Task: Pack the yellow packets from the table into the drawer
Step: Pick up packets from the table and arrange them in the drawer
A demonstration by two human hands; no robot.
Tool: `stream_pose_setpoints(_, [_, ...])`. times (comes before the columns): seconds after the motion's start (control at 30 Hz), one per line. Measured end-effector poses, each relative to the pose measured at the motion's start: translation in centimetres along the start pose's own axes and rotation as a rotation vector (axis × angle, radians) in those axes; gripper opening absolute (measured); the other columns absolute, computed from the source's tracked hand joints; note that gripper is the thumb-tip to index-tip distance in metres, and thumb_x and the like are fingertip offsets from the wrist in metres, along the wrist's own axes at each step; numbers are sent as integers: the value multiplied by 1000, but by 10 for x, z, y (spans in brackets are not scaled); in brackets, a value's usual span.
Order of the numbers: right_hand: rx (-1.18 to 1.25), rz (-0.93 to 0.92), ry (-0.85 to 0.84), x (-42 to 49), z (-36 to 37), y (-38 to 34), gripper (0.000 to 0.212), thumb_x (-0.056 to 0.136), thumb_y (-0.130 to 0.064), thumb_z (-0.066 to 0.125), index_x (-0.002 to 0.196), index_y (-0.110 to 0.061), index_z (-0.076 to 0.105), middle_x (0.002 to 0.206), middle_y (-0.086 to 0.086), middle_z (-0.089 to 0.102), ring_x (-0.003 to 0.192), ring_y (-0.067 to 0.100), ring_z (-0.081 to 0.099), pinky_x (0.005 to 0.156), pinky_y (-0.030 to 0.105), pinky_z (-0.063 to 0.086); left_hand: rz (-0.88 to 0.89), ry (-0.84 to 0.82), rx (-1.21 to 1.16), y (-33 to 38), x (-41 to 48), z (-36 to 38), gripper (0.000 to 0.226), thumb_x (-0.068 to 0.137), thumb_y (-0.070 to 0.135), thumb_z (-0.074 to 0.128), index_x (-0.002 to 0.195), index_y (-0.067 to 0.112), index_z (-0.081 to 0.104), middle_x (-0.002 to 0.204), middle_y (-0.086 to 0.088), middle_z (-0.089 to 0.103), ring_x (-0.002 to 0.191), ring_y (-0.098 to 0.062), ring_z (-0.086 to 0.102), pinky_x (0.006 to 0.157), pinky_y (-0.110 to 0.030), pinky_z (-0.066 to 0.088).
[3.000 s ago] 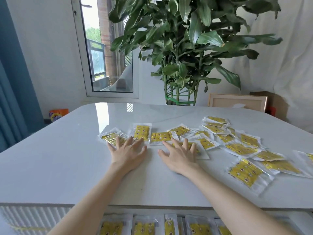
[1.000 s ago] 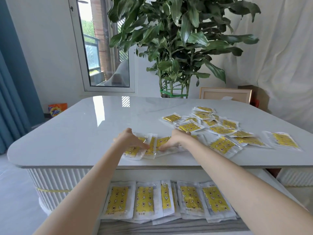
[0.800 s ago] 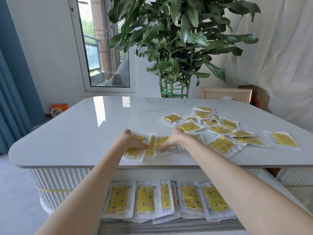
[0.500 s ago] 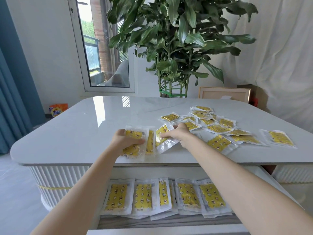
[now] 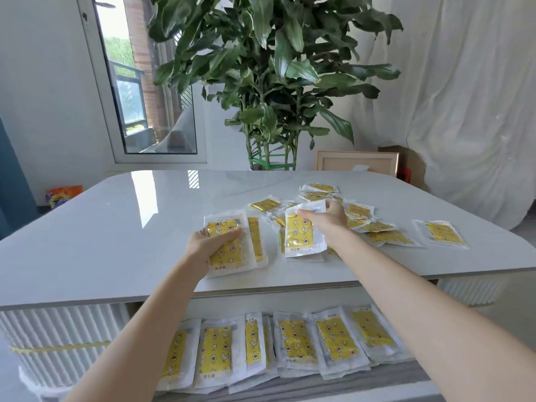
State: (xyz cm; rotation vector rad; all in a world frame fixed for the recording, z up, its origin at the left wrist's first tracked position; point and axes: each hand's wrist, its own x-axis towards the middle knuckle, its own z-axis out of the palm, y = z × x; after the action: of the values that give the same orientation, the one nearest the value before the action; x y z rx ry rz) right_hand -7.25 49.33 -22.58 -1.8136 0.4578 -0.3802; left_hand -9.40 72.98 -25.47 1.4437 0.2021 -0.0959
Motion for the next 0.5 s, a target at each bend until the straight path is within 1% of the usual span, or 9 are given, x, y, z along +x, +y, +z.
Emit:
stream_pose_setpoints(0.03, [-56,-6,-15,3,2,1,77,75,-25,81,139,-8,41,142,9,46,128,29,47,98,36,43,14,14,10,-1,3,2,21,69,16,83,82,12,67,74,-7,71,52,-14,68,45,-28,56])
stream_pose_setpoints(0.1, [-177,-18,-54,7,6,5,73,77,-27,79,137,-7,42,141,10,46,127,29,47,97,36,44,44,31,25,-3,8,4,20,69,15,83,79,14,66,78,-8,70,57,-16,67,49,-30,58])
stream_pose_setpoints(0.2, [-343,-33,-106,11,12,9,69,80,-28,76,136,-7,41,140,12,46,127,29,46,95,34,43,74,47,38,-4,16,10,19,68,14,83,76,15,65,68,-4,71,55,-15,66,53,-32,58])
stream_pose_setpoints(0.27, [-430,-28,-155,11,15,7,77,80,-32,75,141,-6,35,144,11,43,130,28,44,97,34,42,82,59,37,-4,21,13,19,68,15,83,74,15,65,60,0,69,50,-12,65,52,-30,58])
stream_pose_setpoints(0.33, [-512,-4,-211,11,16,2,94,77,-39,77,147,-6,24,148,11,37,135,30,39,105,36,40,85,65,51,-4,24,15,20,69,17,83,75,15,65,62,0,69,51,-12,65,55,-29,57])
stream_pose_setpoints(0.4, [-630,18,-287,8,18,-3,109,73,-45,78,151,-7,11,153,11,29,138,30,34,110,40,35,93,55,52,-5,24,17,20,69,19,83,77,16,65,57,3,69,48,-9,65,55,-26,56])
stream_pose_setpoints(0.43, [-697,25,-318,6,20,-5,113,72,-47,78,151,-6,9,153,11,28,137,30,35,109,39,36,98,51,45,-5,24,17,20,70,19,83,77,16,64,55,4,69,47,-8,65,53,-25,56])
stream_pose_setpoints(0.47, [-752,30,-339,5,21,-8,113,72,-49,78,151,-6,9,152,10,30,135,29,37,107,38,38,102,46,34,-5,24,17,20,70,19,82,77,16,64,59,3,70,48,-9,65,53,-26,57])
stream_pose_setpoints(0.5, [-786,34,-354,3,23,-10,112,72,-50,78,151,-5,12,150,9,33,133,28,40,104,36,41,107,42,23,-6,23,16,20,70,19,82,79,16,65,66,-1,71,53,-12,67,57,-28,58])
